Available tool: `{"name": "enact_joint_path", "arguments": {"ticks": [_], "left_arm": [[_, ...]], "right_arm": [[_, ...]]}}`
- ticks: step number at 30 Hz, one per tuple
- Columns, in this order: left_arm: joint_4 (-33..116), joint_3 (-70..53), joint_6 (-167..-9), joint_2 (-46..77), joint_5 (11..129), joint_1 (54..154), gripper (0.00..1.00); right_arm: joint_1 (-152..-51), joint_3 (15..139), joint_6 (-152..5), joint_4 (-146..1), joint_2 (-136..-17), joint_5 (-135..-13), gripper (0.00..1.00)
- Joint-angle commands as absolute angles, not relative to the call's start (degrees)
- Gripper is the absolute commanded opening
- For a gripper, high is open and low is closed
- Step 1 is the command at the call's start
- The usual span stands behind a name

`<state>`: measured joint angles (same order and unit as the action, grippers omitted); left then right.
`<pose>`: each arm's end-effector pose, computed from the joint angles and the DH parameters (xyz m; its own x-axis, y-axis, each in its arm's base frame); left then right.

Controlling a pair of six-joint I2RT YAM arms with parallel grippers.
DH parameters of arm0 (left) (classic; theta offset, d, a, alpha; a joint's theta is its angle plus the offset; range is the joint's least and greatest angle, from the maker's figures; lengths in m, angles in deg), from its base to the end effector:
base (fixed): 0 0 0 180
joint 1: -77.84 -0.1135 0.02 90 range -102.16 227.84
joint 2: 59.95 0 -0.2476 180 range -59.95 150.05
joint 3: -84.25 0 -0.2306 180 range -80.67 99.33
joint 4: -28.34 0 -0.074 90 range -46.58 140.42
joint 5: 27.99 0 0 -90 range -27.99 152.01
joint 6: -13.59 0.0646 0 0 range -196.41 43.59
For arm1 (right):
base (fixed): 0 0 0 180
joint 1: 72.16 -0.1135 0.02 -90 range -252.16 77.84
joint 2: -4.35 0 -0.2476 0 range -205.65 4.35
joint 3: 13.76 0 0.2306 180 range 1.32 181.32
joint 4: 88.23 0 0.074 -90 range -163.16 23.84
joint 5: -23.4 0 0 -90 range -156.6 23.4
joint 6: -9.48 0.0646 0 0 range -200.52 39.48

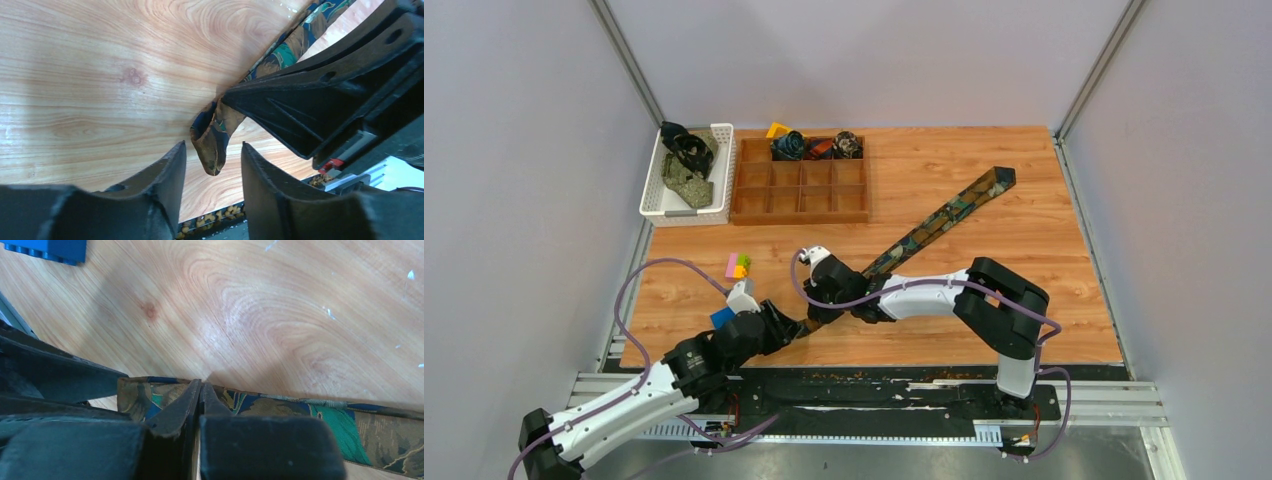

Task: Roll the ties
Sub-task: Roll the tie at the center of the board.

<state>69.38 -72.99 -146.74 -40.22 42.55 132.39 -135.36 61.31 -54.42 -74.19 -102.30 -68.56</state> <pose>0.0892 -0.0881 0.1262 -0.7001 -0.5474 -0.4584 -0.1290 0.7284 -0.6729 0.1713 0.3440 0.1309 -0.6866 -0.3840 -0.6173 -0.6690 0.6661 0.3297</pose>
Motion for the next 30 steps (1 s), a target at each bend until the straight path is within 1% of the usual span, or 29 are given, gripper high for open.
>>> {"name": "enact_joint_path", "arguments": {"ticks": [1, 7, 11, 16, 20, 27, 30], "left_arm": [[77.69, -74.63, -148.22, -41.62, 41.87, 132.16, 0.54], [76.74, -76.33, -152.33, -41.57, 42.76, 132.16, 0.55], [76.02, -77.55, -155.15, -41.5, 42.93, 132.16, 0.53], [73.51, -79.61, -157.33, -41.05, 43.19, 132.16, 0.47], [71.9, -80.14, -157.89, -39.14, 43.83, 132.12, 0.46], [70.57, -80.14, -157.99, -34.94, 44.63, 132.16, 0.48], [68.7, -82.26, -157.95, -34.23, 43.79, 132.16, 0.45]], "right_arm": [[-135.51, 60.16, -52.18, -76.75, -102.36, -68.8, 0.0], [-135.51, 59.36, -51.27, -77.66, -102.56, -68.74, 0.0], [-135.52, 58.89, -50.85, -78.28, -102.22, -68.87, 0.0], [-135.52, 58.0, -50.57, -79.11, -101.9, -68.89, 0.0], [-135.53, 57.58, -50.45, -79.48, -101.85, -68.81, 0.0], [-135.48, 57.44, -50.47, -79.78, -101.64, -69.1, 0.0], [-135.52, 57.38, -50.42, -80.01, -101.51, -69.32, 0.0]]}}
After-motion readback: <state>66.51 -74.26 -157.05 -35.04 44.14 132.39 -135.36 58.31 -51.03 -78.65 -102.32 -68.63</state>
